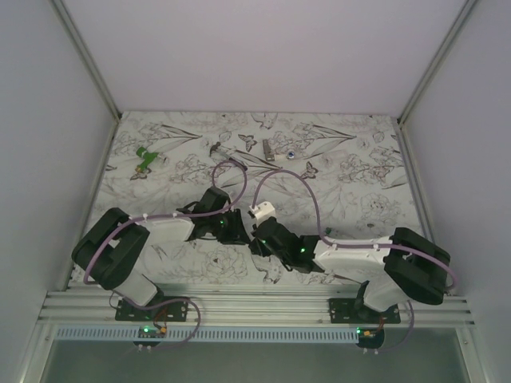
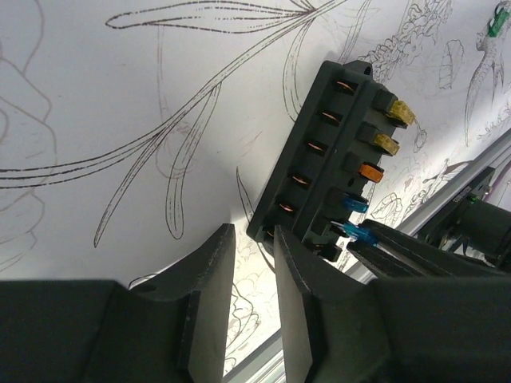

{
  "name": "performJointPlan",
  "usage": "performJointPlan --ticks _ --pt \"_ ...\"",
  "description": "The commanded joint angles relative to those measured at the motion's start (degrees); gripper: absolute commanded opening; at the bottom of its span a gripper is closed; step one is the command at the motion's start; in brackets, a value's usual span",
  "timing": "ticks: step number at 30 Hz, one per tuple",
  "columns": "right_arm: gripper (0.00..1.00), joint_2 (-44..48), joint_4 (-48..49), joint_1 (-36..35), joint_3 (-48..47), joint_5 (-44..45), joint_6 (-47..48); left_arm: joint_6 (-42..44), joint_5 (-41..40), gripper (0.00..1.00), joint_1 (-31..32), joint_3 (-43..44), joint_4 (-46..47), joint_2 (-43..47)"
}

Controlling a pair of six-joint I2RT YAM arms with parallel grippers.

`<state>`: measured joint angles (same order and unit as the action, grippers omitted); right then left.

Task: Snap on the fuse box
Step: Adjust the fuse box base at the center of the board.

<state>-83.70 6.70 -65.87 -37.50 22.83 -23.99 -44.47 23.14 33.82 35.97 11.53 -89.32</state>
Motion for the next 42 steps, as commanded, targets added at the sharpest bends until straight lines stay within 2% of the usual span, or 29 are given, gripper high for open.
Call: performJointPlan --ticks 1,11,18,25,42 --pt "0.0 1.66 0.68 -0.62 0.85 1.38 1.64 -0.36 -0.36 0.32 0.28 0.51 -0.19 -0.44" --pt "0.0 7.81 2.84 -0.51 4.45 -0.36 7.58 -0.36 -0.23 0.37 -0.24 0.68 -0.27 -0.76" --pt "0.0 6.88 7.91 0.19 5.86 -6.46 11.54 -0.1 -0.12 0.43 -0.81 0.47 -0.59 -0.12" --pt "0.0 5.11 9.07 1.09 5.94 -10.09 13.69 0.08 -0.04 0.48 -1.61 0.49 -1.37 0.36" --pt "0.0 4.37 10.06 2.88 7.05 -11.48 16.93 1.11 -1.53 0.58 -3.19 0.38 -5.5 3.77"
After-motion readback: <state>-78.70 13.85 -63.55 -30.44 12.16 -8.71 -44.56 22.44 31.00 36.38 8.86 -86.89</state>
